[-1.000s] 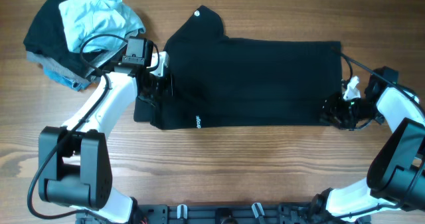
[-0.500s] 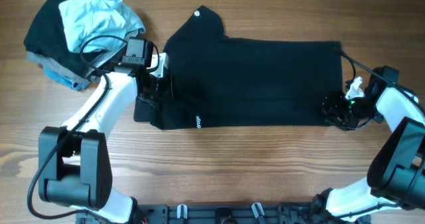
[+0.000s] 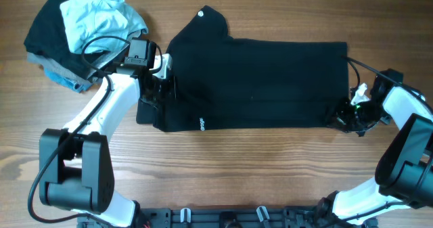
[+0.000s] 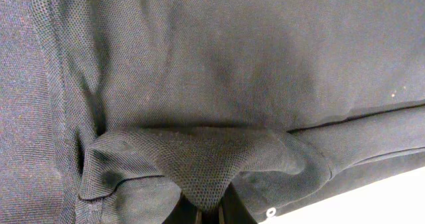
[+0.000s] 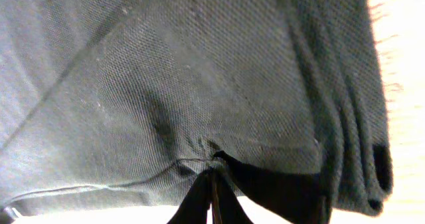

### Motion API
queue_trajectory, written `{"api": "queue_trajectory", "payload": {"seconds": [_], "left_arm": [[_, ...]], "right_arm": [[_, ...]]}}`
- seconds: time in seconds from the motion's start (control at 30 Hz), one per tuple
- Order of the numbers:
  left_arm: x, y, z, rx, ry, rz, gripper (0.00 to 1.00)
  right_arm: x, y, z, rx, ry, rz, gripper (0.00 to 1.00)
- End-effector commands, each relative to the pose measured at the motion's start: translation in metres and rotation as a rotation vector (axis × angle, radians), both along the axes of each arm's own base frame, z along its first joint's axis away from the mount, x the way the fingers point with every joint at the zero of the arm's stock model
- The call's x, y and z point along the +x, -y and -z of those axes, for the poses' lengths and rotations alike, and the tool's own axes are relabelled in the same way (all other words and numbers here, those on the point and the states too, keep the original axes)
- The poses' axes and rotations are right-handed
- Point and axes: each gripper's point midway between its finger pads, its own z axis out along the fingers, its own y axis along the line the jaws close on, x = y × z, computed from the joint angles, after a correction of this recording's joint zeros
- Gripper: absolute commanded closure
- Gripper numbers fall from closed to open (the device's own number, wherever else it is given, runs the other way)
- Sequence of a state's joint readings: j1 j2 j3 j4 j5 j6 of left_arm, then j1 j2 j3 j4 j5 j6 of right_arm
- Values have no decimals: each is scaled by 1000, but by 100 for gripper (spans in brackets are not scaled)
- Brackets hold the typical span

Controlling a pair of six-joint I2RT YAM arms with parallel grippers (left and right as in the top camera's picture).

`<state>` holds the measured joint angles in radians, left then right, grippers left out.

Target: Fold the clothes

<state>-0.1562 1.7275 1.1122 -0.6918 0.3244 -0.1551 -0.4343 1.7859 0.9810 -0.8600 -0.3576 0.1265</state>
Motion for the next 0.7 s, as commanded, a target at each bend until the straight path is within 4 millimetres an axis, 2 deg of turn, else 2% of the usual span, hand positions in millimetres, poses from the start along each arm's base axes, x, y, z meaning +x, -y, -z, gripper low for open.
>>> {"api": "queue_trajectory", "payload": {"seconds": [0.0, 0.07, 0.17, 0.2, 0.23, 0.33, 0.4, 0.47, 0.53, 0.67], "left_arm": [[4, 3, -12, -23, 28, -6, 96], [5, 3, -12, -23, 28, -6, 96], [5, 3, -12, -23, 28, -6, 96], [5, 3, -12, -23, 28, -6, 96], [5, 3, -12, -23, 28, -6, 96], [5, 3, -12, -23, 28, -6, 96], [5, 3, -12, -23, 28, -6, 96], [5, 3, -12, -23, 28, -6, 96], [4, 3, -12, -23, 28, -6, 96], [5, 3, -12, -23, 28, -6, 96]], "right_arm": [[9, 12, -4, -57, 12, -26, 96], [22, 16, -14, -64, 72, -45, 96], [39, -4, -27, 60, 185, -82, 96], [42, -15, -33, 124, 231, -119, 78], [39, -25, -37, 171, 248, -156, 48], [23, -37, -25, 145, 173, -210, 46], [17, -35, -12, 80, 119, -198, 46], [19, -34, -9, 80, 112, -154, 49], [7, -39, -8, 104, 72, -156, 51], [-1, -54, -14, 189, 79, -188, 49]]}}
